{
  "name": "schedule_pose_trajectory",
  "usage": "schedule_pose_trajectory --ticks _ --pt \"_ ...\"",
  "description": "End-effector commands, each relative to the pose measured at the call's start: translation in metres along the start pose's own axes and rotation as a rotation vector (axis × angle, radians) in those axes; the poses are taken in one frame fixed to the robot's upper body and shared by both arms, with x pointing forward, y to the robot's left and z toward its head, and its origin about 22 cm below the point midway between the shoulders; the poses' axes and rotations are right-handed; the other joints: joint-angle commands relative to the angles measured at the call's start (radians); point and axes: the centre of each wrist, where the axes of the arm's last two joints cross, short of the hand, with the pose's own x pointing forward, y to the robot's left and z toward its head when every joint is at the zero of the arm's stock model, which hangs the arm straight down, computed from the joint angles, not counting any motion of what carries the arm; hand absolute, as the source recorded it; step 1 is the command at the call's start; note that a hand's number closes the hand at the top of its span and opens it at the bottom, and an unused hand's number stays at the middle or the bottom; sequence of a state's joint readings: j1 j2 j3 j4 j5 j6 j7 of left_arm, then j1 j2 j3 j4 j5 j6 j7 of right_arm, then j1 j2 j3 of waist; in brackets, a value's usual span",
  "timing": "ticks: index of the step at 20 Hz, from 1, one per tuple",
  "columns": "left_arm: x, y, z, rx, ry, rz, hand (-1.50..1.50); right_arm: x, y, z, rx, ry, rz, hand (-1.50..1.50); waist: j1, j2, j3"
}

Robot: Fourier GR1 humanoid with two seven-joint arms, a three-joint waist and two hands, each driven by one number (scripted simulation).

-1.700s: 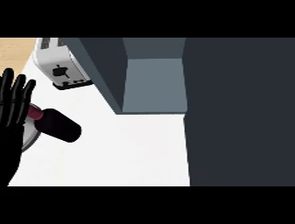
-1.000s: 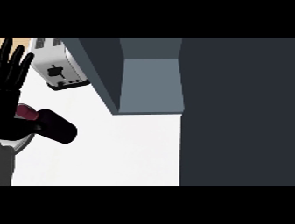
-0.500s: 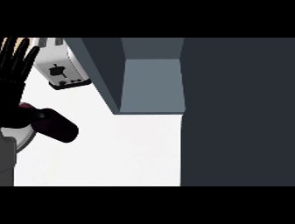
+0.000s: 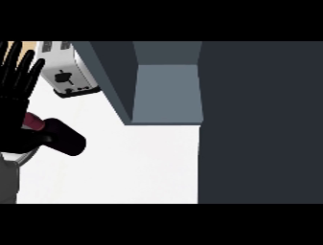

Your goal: Pick up the wine, place it into the cabinet and close the cabinet

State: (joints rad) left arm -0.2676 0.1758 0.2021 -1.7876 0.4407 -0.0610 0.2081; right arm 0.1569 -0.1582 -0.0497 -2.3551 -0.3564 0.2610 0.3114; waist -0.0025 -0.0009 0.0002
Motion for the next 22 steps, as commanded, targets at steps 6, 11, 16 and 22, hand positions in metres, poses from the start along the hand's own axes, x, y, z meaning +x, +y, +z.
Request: schedule_pose_trajectory --ticks 6,11,16,22 --pt "0.003 0.009 0.013 0.028 0.022 -0.025 -1.50 0.012 -0.001 -0.006 -0.017 -0.006 -0.011 -1.50 0.002 0.000 0.000" --pt "-0.006 0.015 0.026 0.078 0.046 -0.068 -1.50 -0.001 -0.004 0.003 -0.014 -0.017 0.001 -1.50 0.000 0.000 0.000" --pt "-0.009 0.044 0.020 0.123 0.039 -0.071 -1.50 -0.001 0.005 0.003 -0.001 0.011 0.003 -1.50 -0.002 0.001 0.000" --pt "-0.014 0.079 0.048 0.126 0.062 -0.099 -1.50 0.011 0.006 -0.011 -0.010 -0.010 0.003 -1.50 0.002 0.001 -0.001"
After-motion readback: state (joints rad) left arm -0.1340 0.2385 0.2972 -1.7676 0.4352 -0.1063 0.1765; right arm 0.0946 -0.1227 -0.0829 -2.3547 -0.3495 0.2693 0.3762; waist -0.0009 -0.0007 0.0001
